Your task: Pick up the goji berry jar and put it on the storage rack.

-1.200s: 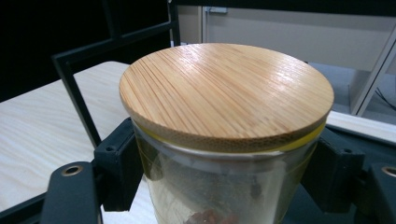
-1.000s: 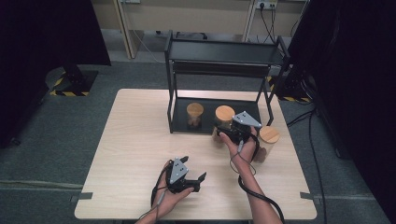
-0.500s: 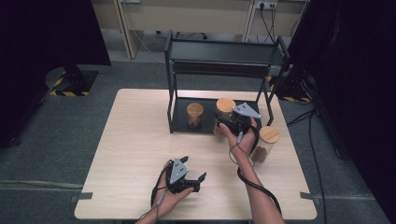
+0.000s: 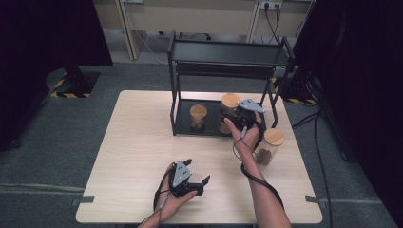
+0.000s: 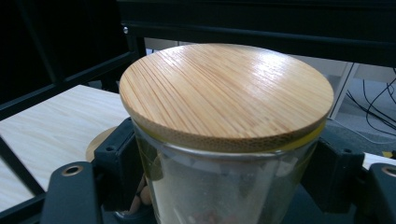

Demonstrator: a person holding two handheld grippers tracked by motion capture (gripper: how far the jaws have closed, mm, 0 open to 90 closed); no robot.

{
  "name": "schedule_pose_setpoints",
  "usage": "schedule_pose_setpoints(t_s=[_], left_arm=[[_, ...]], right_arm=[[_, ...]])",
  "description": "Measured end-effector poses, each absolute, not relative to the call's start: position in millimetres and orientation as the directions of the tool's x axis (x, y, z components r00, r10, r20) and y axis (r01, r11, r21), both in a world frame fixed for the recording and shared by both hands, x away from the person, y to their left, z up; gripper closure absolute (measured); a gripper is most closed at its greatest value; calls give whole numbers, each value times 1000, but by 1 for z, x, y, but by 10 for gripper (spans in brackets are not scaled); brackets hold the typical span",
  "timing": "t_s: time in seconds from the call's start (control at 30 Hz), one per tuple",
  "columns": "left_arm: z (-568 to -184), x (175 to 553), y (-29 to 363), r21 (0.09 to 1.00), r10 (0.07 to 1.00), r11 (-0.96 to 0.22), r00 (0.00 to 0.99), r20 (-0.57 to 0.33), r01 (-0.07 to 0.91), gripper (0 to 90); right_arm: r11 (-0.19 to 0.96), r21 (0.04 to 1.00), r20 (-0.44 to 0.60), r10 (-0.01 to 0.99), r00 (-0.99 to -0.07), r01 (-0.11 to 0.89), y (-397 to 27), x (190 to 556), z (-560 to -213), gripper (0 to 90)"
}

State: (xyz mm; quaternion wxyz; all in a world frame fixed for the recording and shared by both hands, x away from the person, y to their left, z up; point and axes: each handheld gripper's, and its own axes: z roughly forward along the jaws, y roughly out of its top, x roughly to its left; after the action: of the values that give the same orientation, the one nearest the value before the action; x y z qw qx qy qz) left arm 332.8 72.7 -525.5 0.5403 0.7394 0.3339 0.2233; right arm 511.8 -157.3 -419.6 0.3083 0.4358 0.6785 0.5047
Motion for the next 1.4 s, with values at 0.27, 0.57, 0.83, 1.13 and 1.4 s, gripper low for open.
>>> schedule_pose_setpoints(t_s=[0.27,0.57,0.83,1.13,1.4], left_arm=[[-526,333,73,948,735,-194,677,-30,252,82],[-525,333,73,948,736,-194,677,-30,253,83],[-525,332,73,948,735,-197,678,-25,248,84],[-525,332,73,949,736,-195,677,-25,248,84],[-525,332,72,949,736,-194,676,-26,248,84]], right_arm=[[95,953,33,911,-410,287,-156,524,-416,253],[74,952,47,922,-384,295,-156,538,-415,253],[71,948,54,925,-377,311,-151,545,-419,253],[72,942,57,927,-371,326,-144,557,-424,253],[72,940,56,931,-360,333,-140,566,-424,253]])
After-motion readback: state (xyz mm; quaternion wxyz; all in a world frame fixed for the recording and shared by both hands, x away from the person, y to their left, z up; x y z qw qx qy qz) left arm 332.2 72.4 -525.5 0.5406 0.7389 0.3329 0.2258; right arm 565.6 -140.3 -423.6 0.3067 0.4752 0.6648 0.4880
